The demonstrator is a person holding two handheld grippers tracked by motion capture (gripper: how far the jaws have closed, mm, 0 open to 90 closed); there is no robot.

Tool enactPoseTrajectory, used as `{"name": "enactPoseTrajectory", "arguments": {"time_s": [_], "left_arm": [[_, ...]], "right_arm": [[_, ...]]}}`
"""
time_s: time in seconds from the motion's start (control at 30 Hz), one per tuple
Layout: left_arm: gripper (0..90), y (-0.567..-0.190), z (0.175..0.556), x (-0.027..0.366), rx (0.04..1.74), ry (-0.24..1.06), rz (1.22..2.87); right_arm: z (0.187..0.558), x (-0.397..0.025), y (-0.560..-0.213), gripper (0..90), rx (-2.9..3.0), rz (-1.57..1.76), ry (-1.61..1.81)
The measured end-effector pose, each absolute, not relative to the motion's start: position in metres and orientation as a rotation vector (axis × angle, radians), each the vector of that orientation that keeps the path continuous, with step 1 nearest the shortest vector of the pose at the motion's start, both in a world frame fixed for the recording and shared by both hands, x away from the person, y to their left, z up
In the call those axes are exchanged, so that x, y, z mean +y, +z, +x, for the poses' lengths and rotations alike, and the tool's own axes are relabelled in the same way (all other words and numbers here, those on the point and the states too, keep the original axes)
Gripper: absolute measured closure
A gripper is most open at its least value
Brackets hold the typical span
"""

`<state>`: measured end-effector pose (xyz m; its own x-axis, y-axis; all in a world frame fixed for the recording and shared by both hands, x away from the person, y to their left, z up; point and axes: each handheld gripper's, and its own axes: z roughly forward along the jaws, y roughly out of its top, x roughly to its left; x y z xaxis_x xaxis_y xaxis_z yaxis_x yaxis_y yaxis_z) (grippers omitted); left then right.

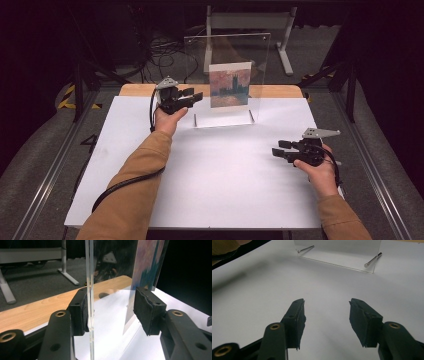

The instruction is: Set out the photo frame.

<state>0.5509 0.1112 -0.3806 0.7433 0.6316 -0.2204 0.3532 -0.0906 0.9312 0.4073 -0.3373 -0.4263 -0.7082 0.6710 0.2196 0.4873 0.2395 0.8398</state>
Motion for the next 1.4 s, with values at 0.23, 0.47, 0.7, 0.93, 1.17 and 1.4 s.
{"name": "enactPoseTrajectory", "arguments": {"time_s": [0.23, 0.47, 0.7, 0.93, 1.17, 1.4], "left_arm": [[42.9, -0.385, 0.549, 0.118, 0.828, 0.29, 1.703], [42.0, -0.384, 0.539, 0.129, 0.811, 0.316, 1.724], [41.1, -0.391, 0.525, 0.135, 0.793, 0.332, 1.758], [40.9, -0.404, 0.509, 0.14, 0.766, 0.348, 1.811], [40.8, -0.413, 0.495, 0.149, 0.749, 0.345, 1.817], [40.3, -0.423, 0.484, 0.156, 0.756, 0.329, 1.827]], "right_arm": [[0.415, -0.333, -0.422, 46.8, 2.315, 1.081, 1.465], [0.446, -0.325, -0.415, 49.6, 2.312, 1.037, 1.429], [0.487, -0.313, -0.411, 48.4, 2.327, 1.019, 1.389], [0.524, -0.304, -0.421, 49.5, 2.356, 1.023, 1.32], [0.546, -0.297, -0.427, 57.1, 2.393, 0.976, 1.244], [0.558, -0.293, -0.434, 57.2, 2.428, 0.955, 1.215]]}}
